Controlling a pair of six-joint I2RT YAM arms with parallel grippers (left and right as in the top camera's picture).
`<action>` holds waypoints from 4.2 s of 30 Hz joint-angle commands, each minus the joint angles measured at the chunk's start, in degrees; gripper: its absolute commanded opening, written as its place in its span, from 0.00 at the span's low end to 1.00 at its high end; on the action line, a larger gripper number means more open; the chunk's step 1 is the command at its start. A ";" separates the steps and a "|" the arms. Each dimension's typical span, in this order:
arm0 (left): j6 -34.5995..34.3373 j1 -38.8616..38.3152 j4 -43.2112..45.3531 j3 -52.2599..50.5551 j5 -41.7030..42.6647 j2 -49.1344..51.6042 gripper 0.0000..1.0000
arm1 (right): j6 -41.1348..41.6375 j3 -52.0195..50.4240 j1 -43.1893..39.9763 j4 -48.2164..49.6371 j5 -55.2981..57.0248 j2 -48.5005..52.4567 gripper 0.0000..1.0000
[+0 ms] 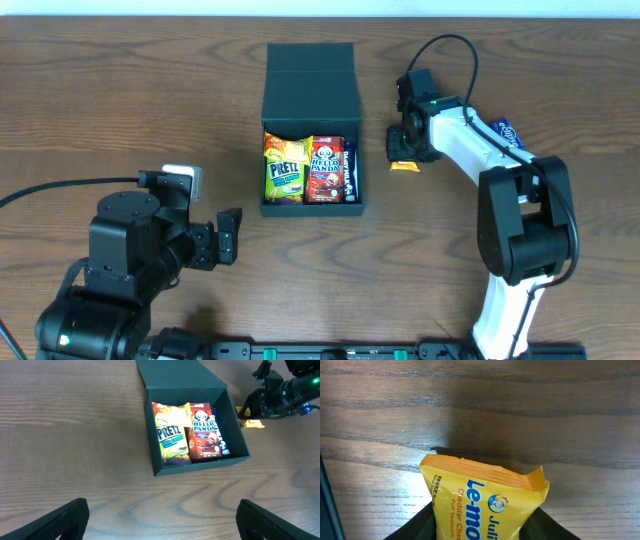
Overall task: Pack container
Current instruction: 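Move the right gripper to the yellow Le-mona packet and grasp, then carry the Le-mona packet over the black box with the right gripper, then lower the Le-mona packet into the box's left side and release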
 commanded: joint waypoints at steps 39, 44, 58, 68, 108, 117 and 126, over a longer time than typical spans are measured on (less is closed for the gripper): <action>0.44 0.07 -0.13 0.20 0.17 -0.02 0.95 | -44.48 29.68 16.48 -19.50 -21.27 0.70 0.33; 0.44 0.07 -0.13 0.20 0.20 -0.02 0.95 | -53.72 28.09 20.65 -19.63 -21.05 0.72 0.38; 0.44 0.07 -0.13 0.20 0.17 -0.02 0.95 | -55.65 21.55 22.32 -11.85 -19.32 0.72 0.49; 0.44 0.07 -0.13 0.20 0.17 -0.02 0.95 | -51.89 21.57 22.43 -13.81 -25.24 0.70 0.71; 0.44 0.07 -0.15 0.20 0.17 -0.02 0.95 | -44.61 21.46 26.69 -15.78 -23.96 7.56 0.56; 0.44 0.07 -0.13 0.20 0.20 -0.02 0.95 | -42.66 21.46 26.01 -14.40 -21.88 8.85 0.55; 0.44 0.07 -0.13 0.20 0.17 -0.02 0.95 | -40.09 21.46 25.73 -12.15 -16.72 9.66 0.50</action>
